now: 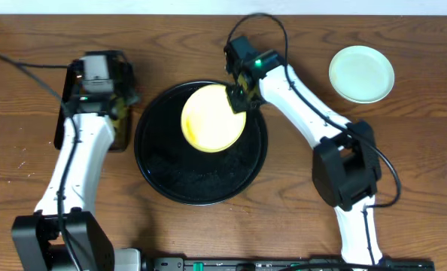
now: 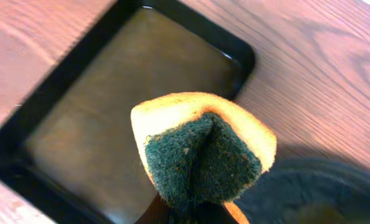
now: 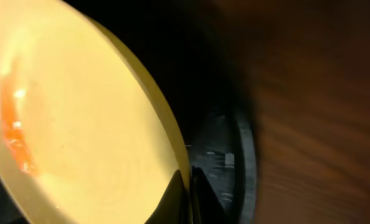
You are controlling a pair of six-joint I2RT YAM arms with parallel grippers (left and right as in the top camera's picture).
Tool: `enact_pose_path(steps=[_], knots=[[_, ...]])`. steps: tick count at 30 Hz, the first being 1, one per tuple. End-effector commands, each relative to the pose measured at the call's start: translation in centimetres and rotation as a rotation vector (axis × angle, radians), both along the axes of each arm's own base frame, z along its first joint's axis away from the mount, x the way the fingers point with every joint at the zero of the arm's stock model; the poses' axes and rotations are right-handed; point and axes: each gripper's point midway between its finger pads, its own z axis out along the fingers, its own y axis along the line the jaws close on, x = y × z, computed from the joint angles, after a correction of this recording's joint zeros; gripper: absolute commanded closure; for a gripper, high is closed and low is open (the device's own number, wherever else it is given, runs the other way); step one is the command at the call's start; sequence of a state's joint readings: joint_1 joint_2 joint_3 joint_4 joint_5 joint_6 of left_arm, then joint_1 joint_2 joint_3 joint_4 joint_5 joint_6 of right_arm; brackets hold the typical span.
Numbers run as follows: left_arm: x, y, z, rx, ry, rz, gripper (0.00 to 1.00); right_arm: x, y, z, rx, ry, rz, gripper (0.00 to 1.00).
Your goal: Clean dirty plates on tray and stack at the side
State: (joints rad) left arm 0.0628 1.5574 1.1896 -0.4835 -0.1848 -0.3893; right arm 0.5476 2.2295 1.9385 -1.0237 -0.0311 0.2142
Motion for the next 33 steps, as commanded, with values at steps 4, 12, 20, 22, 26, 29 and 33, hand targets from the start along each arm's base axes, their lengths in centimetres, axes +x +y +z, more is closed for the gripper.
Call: enact_pose_path(steps=[4,12,20,22,26,29,33], knots=[[-0.4,5.5,-0.3,0.044,0.010,0.038,0.92,1.8,-1.2,8.3,-0.162,-0.260,0.041,0.99],[-0.1,8.7,-3.3,0.059,0.064,0.072,0.93,1.9,-0.9,12.4,-0.480,-0.507,0.083,0.99],[-0.6,10.6,-7.4,0.000,0.133,0.102,0.93,-0.6,2.5,17.9,-0.777,-0.800,0.130,0.99],[-0.5,10.5,-7.4,-0.023,0.124,0.095,0.92,-0.9,3.2,18.6,-0.805,-0.834,0.147,0.99],[-0.6,10.7,-7.4,-0.027,0.125,0.100,0.93,-1.5,4.3,19.8,-0.866,-0.878,0.199,0.99],[-0.7,10.7,-7.5,-0.028,0.129,0.100,0.92,-1.8,5.1,20.1,-0.890,-0.892,0.237,0.99],[-0.9,10.7,-7.6,-0.030,0.136,0.100,0.93,-2.2,5.6,20.2,-0.903,-0.891,0.272,0.99]])
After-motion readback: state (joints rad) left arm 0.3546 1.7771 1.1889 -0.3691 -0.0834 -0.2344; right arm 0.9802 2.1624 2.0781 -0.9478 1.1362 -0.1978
